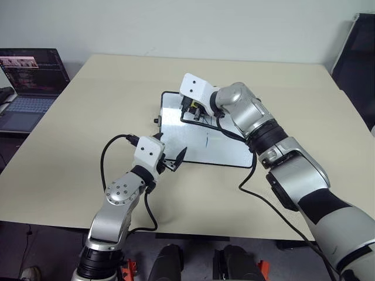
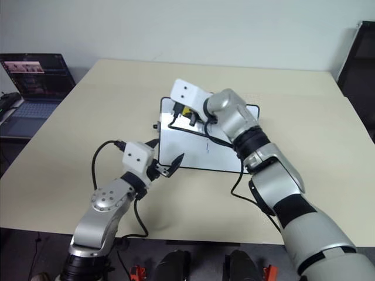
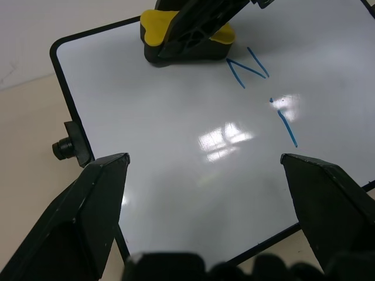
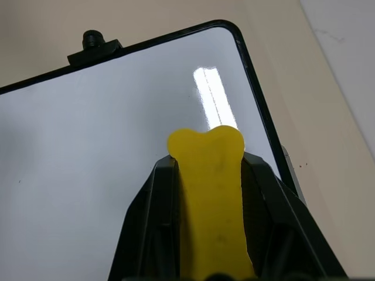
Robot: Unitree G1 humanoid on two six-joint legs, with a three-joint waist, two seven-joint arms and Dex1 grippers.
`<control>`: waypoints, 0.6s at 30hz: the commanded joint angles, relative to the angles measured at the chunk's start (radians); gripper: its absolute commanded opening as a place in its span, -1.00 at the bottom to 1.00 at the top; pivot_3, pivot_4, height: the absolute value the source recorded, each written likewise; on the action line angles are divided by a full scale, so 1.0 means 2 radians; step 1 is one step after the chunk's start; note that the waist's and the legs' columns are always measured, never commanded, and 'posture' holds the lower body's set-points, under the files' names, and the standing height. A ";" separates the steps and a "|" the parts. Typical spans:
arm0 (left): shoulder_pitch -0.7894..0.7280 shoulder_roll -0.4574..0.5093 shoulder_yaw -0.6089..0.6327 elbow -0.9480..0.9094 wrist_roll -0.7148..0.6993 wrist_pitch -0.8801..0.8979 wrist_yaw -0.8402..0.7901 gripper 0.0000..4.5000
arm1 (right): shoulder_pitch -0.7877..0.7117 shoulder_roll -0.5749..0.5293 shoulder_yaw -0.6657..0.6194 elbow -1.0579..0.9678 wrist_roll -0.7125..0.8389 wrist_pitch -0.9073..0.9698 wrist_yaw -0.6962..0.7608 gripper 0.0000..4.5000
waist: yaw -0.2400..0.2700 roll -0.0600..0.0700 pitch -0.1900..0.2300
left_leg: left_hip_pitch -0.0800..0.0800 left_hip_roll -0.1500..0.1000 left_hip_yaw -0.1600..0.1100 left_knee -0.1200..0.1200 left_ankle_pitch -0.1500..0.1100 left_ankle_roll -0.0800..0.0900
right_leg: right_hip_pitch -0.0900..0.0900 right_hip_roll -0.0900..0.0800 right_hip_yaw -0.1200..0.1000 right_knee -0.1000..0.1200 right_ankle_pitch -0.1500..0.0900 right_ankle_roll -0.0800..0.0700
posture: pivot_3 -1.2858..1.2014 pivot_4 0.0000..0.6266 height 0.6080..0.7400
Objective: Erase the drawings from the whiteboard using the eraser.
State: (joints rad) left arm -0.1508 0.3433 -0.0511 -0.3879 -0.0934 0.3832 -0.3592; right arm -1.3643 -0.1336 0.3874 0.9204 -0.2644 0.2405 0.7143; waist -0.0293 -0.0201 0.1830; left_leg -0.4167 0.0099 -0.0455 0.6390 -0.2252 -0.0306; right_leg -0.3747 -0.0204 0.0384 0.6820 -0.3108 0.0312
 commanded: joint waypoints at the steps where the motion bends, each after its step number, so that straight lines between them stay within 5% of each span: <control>1: 0.000 -0.004 0.001 -0.012 0.003 -0.011 0.005 1.00 | -0.008 -0.010 -0.001 0.037 -0.016 -0.022 -0.020 -0.52 | 0.000 0.000 0.000 | 0.000 0.000 0.000 0.000 0.000 0.000 | 0.000 0.000 0.000 0.000 0.000 0.000 | 0.03 -0.52 1.00; 18: -0.003 -0.005 -0.001 -0.009 0.002 -0.013 0.001 1.00 | -0.022 -0.036 -0.010 0.077 -0.024 -0.040 -0.033 -0.52 | 0.003 0.000 0.000 | 0.001 0.000 -0.001 0.002 0.000 0.000 | 0.002 0.000 -0.001 0.001 0.000 0.000 | 0.03 -0.52 1.00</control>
State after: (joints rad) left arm -0.1503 0.3356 -0.0540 -0.3878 -0.0924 0.3820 -0.3603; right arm -1.3986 -0.1581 0.3821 1.0310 -0.2856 0.1548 0.6729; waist -0.0241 -0.0201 0.1830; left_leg -0.4151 0.0088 -0.0478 0.6435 -0.2244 -0.0303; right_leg -0.3713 -0.0205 0.0374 0.6843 -0.3099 0.0317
